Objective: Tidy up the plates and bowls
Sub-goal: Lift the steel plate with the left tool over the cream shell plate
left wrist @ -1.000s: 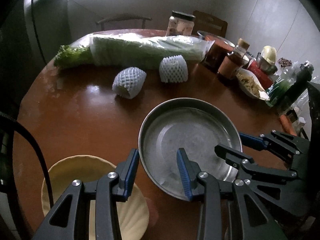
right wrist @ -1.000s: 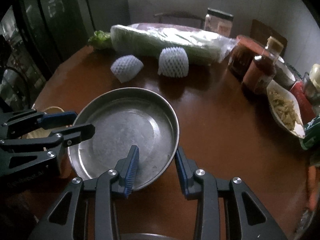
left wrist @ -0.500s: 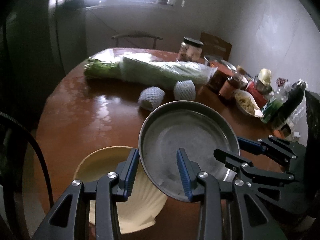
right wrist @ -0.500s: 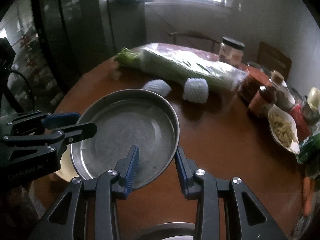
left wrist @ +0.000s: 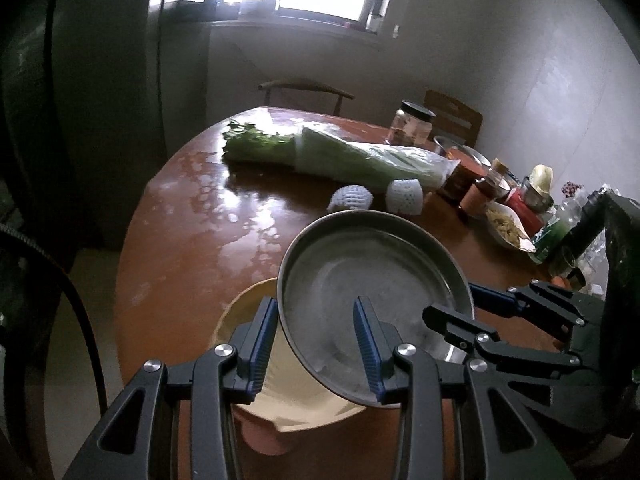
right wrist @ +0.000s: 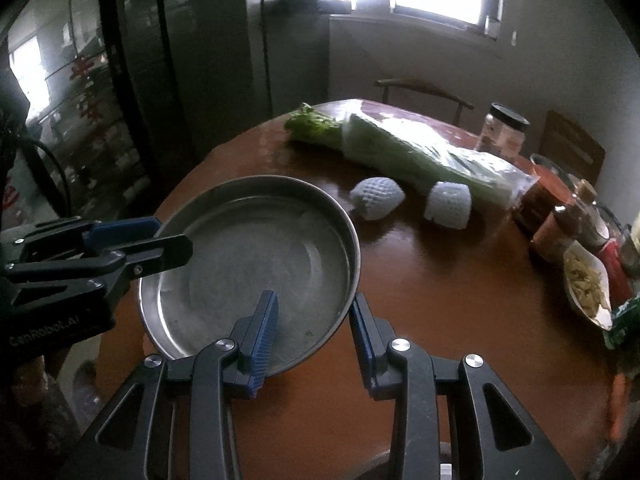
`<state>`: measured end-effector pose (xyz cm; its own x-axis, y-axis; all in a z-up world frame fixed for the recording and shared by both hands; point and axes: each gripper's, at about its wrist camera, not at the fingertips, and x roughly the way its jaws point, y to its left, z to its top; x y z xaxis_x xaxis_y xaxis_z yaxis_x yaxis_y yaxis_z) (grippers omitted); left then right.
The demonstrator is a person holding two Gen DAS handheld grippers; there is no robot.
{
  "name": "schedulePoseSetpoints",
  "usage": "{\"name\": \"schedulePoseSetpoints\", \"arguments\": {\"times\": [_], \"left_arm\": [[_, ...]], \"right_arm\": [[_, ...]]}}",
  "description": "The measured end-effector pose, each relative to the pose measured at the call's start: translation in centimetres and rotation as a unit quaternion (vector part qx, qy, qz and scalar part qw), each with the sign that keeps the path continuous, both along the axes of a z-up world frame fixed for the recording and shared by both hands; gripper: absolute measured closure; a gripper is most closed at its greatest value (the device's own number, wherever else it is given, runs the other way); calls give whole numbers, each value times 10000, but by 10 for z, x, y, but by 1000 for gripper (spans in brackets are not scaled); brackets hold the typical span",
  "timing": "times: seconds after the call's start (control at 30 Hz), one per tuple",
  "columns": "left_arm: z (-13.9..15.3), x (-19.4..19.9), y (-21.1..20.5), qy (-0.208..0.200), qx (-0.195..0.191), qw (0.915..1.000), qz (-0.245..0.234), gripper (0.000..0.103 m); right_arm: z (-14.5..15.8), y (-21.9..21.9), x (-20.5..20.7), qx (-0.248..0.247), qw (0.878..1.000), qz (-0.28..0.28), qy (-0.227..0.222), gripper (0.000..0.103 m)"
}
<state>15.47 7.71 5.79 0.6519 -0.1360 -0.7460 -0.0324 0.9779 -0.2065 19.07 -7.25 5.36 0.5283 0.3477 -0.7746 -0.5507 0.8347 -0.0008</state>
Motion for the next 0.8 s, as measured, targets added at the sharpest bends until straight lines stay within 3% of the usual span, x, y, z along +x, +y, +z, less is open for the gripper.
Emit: {"name": "schedulePoseSetpoints", "arguments": {"times": [0.4, 0.8], "left_arm": [[-28, -3, 31, 263, 20, 9994, 244, 64], [-43, -1, 40, 340, 3, 9991, 255, 64]], "right_arm": [[-28, 38, 1, -86, 9996, 191, 214, 65], [-43, 49, 6, -201, 9991, 206, 318, 65]]}}
